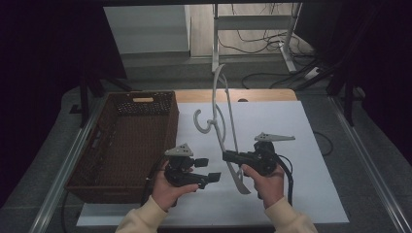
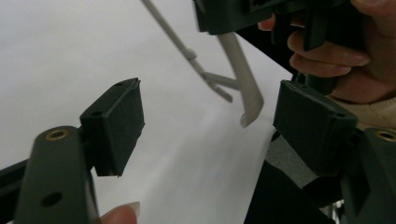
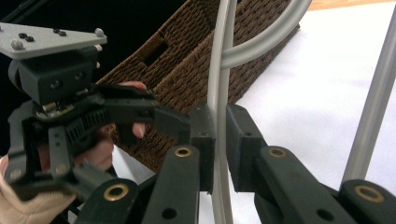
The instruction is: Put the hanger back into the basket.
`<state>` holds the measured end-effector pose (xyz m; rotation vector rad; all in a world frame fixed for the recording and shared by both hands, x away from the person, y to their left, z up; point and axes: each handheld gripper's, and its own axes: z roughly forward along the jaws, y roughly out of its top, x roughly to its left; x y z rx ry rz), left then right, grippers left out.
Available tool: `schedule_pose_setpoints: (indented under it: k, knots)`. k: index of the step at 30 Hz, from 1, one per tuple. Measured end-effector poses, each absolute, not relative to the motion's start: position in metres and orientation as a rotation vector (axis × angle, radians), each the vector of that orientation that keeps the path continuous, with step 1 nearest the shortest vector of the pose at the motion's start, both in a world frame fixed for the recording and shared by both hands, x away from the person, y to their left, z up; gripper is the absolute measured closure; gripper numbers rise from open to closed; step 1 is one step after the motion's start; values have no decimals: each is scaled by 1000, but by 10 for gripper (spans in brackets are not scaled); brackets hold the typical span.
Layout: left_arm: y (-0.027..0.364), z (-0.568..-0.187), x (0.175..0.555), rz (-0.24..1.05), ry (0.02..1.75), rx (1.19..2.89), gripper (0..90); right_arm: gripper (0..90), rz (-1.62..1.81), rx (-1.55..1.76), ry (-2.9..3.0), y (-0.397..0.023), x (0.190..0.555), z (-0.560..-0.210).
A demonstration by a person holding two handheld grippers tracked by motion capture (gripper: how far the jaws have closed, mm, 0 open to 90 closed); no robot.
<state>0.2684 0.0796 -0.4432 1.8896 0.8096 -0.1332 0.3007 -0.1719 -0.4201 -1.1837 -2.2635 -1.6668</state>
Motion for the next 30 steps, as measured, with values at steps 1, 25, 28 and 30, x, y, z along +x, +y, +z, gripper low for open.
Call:
schedule_pose_setpoints:
  k: [1,25,28,30]
  knots:
    - [77,-444,269,-164,811,1872,271,821,-1669,-1184,-2260,-171,301,-420]
    - [48,-460,286,-331,799,1816,750,820,-1743,-1189,-2194,-166,297,-428]
    - [52,-462,288,-373,807,1791,786,819,-1752,-1180,-2184,-167,297,-427]
    - [54,-463,288,-385,813,1785,813,818,-1772,-1160,-2187,-167,297,-426]
